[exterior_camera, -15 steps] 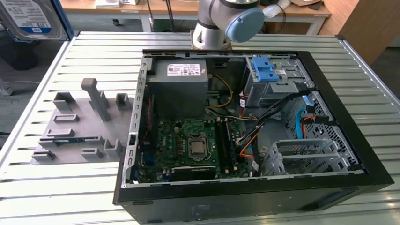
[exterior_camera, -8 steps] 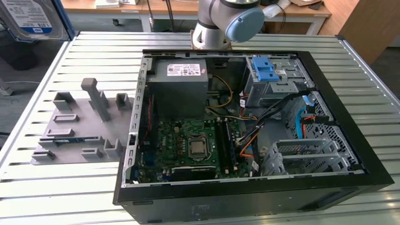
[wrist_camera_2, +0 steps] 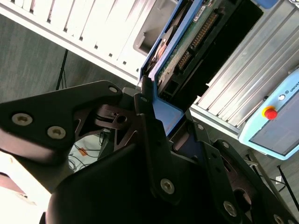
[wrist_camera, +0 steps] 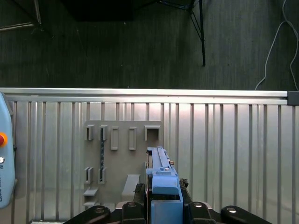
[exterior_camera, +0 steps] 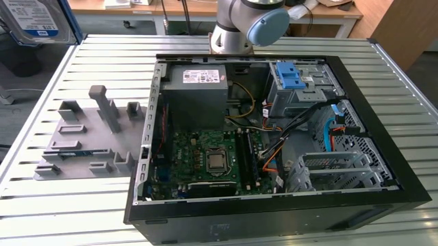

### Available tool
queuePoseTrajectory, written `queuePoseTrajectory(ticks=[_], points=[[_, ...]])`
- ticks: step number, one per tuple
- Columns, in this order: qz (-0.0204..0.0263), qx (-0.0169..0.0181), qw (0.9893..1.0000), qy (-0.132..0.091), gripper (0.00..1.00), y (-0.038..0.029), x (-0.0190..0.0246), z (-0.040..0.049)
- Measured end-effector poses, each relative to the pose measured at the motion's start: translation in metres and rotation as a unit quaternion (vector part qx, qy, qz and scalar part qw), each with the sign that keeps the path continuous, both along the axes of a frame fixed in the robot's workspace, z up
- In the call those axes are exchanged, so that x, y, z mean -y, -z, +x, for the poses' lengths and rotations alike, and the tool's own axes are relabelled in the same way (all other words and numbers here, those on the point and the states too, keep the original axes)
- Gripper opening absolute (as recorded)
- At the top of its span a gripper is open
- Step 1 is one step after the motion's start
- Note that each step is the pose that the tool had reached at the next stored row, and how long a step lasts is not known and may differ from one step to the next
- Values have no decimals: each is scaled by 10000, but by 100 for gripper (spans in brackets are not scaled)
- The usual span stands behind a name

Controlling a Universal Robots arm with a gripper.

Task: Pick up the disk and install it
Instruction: 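Pick up the disk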

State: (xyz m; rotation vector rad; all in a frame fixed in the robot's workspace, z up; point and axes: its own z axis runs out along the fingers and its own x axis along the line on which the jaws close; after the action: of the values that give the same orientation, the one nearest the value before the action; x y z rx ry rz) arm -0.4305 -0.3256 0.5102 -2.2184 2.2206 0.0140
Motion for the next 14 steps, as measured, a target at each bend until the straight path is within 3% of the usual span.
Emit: queuePoseTrajectory(ticks=[7, 14], points=[[4, -1, 10000, 0, 36, 0, 0, 12], [76, 0, 10000, -4, 36, 0, 0, 16]])
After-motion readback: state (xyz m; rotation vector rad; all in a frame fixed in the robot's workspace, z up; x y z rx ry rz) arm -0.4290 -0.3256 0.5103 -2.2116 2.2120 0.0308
